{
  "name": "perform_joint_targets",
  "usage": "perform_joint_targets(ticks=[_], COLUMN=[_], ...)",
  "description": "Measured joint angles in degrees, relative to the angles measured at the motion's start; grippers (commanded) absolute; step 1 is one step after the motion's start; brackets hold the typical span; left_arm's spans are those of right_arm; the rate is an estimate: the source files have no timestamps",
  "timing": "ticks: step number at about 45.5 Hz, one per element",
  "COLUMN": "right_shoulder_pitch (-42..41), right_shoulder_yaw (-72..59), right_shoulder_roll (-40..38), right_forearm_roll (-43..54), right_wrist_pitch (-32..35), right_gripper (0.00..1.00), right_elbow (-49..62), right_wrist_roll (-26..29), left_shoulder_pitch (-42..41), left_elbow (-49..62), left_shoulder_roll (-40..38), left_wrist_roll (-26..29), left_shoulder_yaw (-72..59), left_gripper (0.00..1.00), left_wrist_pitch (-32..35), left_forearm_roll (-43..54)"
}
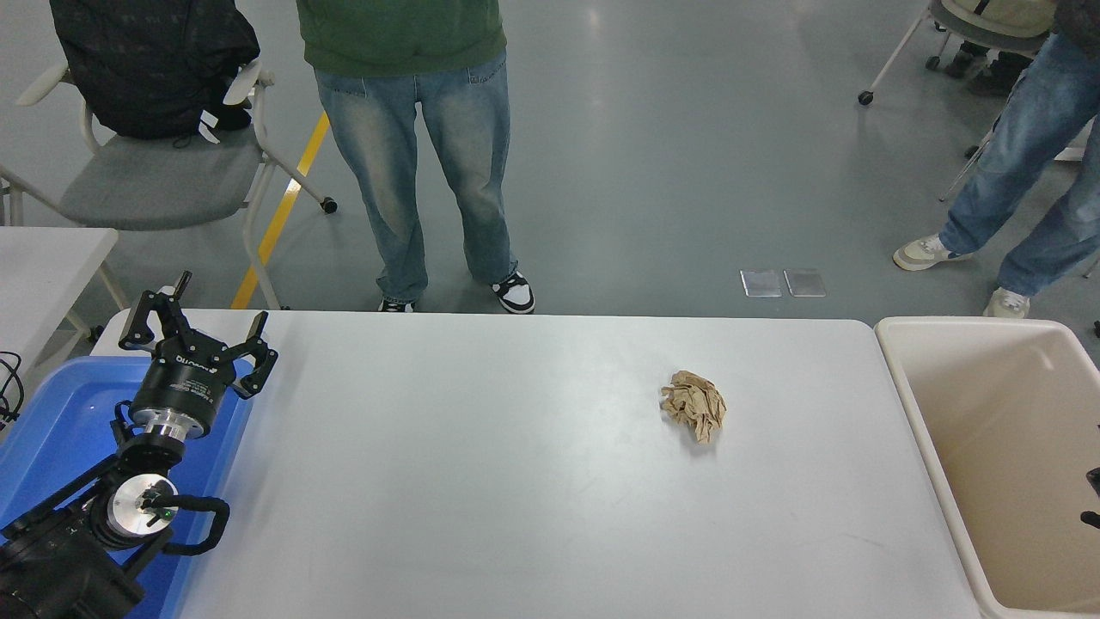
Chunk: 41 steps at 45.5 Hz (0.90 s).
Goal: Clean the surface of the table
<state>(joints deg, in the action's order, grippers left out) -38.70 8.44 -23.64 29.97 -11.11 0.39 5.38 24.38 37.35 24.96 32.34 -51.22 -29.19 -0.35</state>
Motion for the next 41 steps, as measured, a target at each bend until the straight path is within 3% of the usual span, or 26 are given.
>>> perform_joint_targets(ticks=[20,41], right_shoulder_pitch=[-0.5,0.5], right_shoulder_yaw=[1.0,20.2], right_shoulder_roll=[-0.2,-5.3], right_forearm_roll=[-5.7,-11.6], right_wrist_pitch=[0.4,4.5], right_gripper=[0.98,1.0], right_elbow=[-1.0,-20.2], right_wrist_roll=[-0.2,-0.5], left_shoulder_pitch=[0.0,0.1], left_elbow=[0.0,0.0], left_shoulder_roll=[0.0,0.0], left_wrist_roll=[0.0,0.0], left_shoulder_yaw=[0.1,0.1], left_gripper=[0.99,0.99], left_wrist_pitch=[0.0,0.0], left_forearm_roll=[0.0,0.0])
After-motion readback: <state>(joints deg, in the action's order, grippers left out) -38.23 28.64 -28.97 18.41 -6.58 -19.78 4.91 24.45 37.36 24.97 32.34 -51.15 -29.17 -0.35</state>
